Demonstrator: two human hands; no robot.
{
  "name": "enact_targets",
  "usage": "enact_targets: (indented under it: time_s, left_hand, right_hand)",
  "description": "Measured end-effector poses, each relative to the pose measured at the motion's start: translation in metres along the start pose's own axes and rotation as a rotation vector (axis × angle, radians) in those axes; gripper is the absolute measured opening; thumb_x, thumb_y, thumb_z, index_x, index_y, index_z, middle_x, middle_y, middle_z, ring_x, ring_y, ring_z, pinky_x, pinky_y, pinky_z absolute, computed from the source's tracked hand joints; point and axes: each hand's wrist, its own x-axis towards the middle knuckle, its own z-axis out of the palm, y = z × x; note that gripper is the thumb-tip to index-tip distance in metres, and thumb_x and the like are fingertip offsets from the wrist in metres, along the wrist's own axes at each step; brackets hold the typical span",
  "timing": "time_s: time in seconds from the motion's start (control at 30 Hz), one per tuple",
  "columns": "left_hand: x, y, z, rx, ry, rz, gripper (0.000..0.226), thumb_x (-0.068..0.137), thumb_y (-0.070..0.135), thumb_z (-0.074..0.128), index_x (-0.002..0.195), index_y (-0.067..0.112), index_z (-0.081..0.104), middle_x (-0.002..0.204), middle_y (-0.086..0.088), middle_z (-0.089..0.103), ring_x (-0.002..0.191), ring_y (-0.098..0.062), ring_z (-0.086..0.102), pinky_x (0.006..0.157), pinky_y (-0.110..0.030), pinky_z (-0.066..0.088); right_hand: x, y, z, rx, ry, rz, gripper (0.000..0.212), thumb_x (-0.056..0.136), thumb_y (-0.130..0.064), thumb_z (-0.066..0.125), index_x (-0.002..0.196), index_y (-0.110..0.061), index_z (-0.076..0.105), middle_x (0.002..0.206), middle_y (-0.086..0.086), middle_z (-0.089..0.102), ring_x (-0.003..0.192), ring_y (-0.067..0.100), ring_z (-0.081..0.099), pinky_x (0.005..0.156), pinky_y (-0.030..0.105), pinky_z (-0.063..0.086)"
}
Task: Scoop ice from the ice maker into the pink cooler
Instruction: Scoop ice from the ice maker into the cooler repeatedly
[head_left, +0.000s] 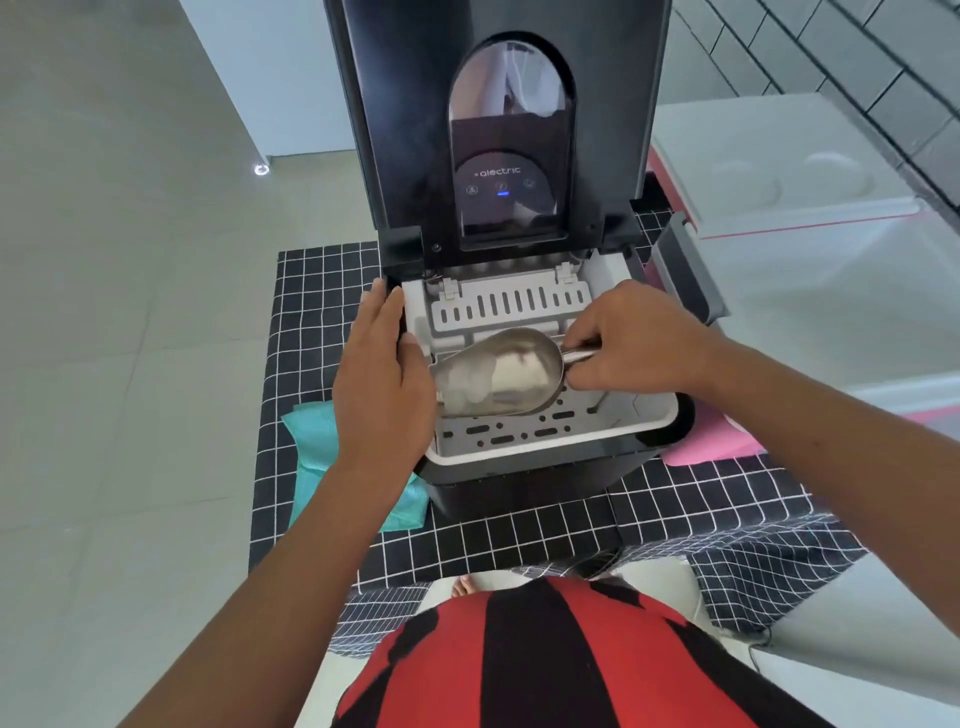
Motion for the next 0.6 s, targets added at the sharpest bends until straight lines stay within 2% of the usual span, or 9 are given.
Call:
enact_targets:
  time_s: [0.07,0.13,0.23,0.3,0.43,0.5,0.6]
  left_hand:
    - [0.000,0.000,0.000,-0.006,0.006,0.008,0.051,0.095,0.014,0.033,0.142,0.032,0.045,0.153,0.014,0.035,0.141,0.000,0.028,0.096,0.006,0.012]
    - [-0.001,-0.001,0.000,-0.005,0.009,0.007,0.054,0.093,0.012,0.033,0.142,0.032,0.045,0.153,0.014,0.036,0.141,0.000,0.028,0.098,0.004,0.013]
    - [0.000,-0.002,0.000,0.005,0.010,0.019,0.056,0.091,0.010,0.032,0.141,0.031,0.046,0.153,0.014,0.036,0.141,-0.001,0.028,0.098,0.005,0.013]
    - [0.000,-0.003,0.001,0.008,0.009,0.020,0.056,0.090,0.011,0.032,0.141,0.030,0.046,0.153,0.013,0.036,0.141,-0.002,0.029,0.098,0.004,0.013]
    - [0.000,-0.004,0.001,-0.008,0.023,-0.006,0.054,0.091,0.012,0.034,0.141,0.026,0.048,0.152,0.012,0.038,0.140,-0.002,0.031,0.102,-0.002,0.017]
    - [-0.001,-0.003,0.000,0.006,0.045,-0.013,0.053,0.091,0.011,0.037,0.140,0.023,0.050,0.150,0.012,0.041,0.138,-0.002,0.033,0.104,-0.005,0.018]
    - [-0.001,0.001,-0.002,0.027,0.077,-0.014,0.050,0.091,0.005,0.042,0.139,0.017,0.052,0.149,0.008,0.044,0.138,-0.006,0.037,0.111,-0.019,0.027]
  right_hand:
    - [0.001,0.002,0.000,0.015,0.035,0.003,0.018,0.063,-0.031,0.067,0.076,-0.027,0.079,0.059,-0.010,0.064,0.060,0.007,0.056,0.057,0.024,0.045]
    - [0.002,0.005,0.000,0.006,0.077,-0.007,0.020,0.063,-0.030,0.069,0.079,-0.028,0.080,0.061,-0.009,0.059,0.069,0.006,0.053,0.064,0.026,0.046]
    - [0.000,0.007,0.001,0.015,0.092,-0.026,0.027,0.060,-0.037,0.062,0.079,-0.028,0.080,0.069,-0.005,0.063,0.084,0.013,0.055,0.075,0.035,0.051]
    - [-0.001,0.010,0.001,0.017,0.102,-0.032,0.033,0.057,-0.041,0.057,0.077,-0.028,0.080,0.071,-0.003,0.064,0.087,0.014,0.054,0.076,0.038,0.051]
    - [-0.007,0.017,0.001,0.050,0.126,-0.099,0.026,0.060,-0.037,0.059,0.069,-0.021,0.077,0.057,-0.011,0.057,0.085,0.010,0.047,0.078,0.035,0.048]
    - [-0.010,0.020,-0.001,0.116,0.161,-0.117,0.017,0.060,-0.035,0.060,0.063,-0.024,0.074,0.053,-0.010,0.054,0.079,0.008,0.043,0.075,0.029,0.042]
    - [-0.014,0.031,-0.009,0.176,0.199,-0.122,0.013,0.059,-0.029,0.065,0.066,-0.025,0.075,0.053,-0.010,0.055,0.074,0.010,0.044,0.067,0.024,0.036]
